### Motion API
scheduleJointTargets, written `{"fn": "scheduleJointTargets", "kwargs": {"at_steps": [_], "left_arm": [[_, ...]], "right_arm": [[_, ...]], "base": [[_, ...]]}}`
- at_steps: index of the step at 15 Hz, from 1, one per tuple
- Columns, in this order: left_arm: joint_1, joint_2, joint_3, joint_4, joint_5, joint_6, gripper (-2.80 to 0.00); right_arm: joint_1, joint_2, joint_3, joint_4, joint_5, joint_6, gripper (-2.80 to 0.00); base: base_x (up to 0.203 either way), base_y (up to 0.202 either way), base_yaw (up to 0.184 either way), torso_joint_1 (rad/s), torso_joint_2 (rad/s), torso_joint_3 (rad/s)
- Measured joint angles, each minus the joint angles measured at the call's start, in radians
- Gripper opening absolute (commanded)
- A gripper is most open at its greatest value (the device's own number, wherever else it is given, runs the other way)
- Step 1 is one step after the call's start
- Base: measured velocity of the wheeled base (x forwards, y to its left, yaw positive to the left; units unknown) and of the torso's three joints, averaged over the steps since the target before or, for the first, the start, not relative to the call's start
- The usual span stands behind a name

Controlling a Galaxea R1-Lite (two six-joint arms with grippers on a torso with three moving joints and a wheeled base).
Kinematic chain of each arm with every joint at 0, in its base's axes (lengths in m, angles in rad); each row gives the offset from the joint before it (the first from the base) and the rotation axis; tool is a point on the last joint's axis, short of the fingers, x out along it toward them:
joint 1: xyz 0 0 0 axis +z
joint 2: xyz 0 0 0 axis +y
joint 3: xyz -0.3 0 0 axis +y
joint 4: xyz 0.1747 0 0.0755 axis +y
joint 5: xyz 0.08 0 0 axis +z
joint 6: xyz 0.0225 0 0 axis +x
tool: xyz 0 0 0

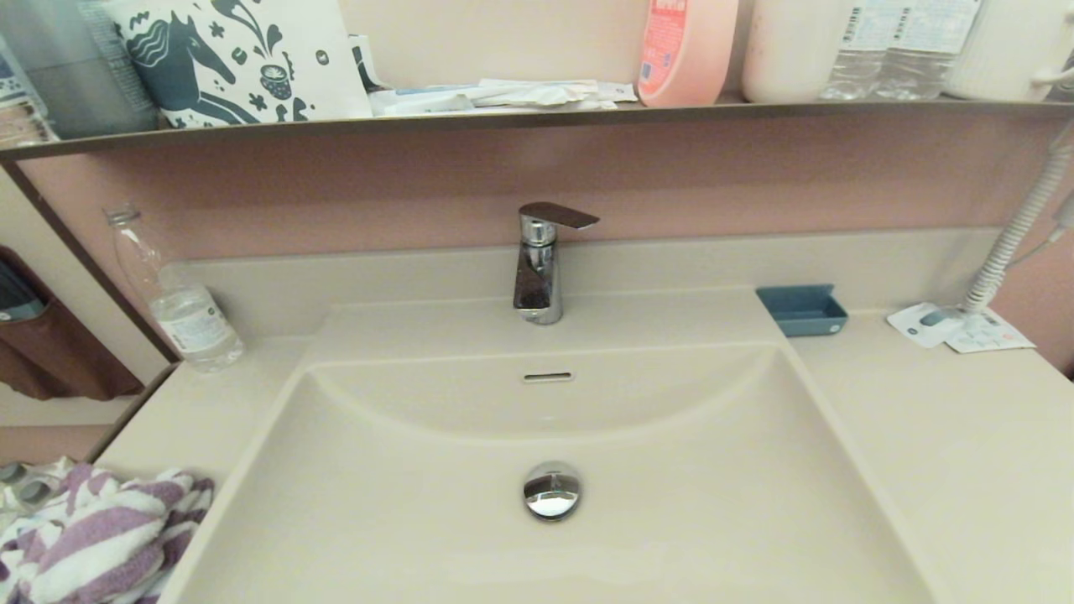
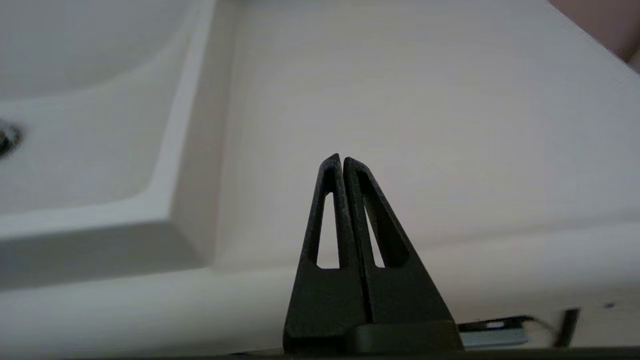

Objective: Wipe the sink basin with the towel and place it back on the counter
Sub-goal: Pick up the cloth

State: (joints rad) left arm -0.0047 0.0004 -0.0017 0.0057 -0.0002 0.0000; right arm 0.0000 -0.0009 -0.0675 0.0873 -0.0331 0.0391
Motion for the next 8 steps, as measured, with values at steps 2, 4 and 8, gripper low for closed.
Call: {"fn": "scheduleJointTargets", "kwargs": {"at_steps": [2, 4, 8], "left_arm": [[0.000, 0.000, 0.000, 0.000, 0.000, 0.000, -2.80], [0.000, 0.000, 0.000, 0.000, 0.000, 0.000, -2.80], [0.000, 0.000, 0.000, 0.000, 0.000, 0.001, -2.80]], "right_arm": [[0.000, 0.000, 0.042, -0.054, 0.018, -0.074, -2.80], [0.000, 0.000, 0.060, -0.082, 0.025, -0.081, -2.80], [0.000, 0.000, 0.067, -0.086, 0.022, -0.027, -2.80]], "base": [[0.000, 0.000, 0.000, 0.000, 0.00, 0.000], [0.000, 0.000, 0.000, 0.000, 0.00, 0.000], [0.000, 0.000, 0.000, 0.000, 0.00, 0.000]]}}
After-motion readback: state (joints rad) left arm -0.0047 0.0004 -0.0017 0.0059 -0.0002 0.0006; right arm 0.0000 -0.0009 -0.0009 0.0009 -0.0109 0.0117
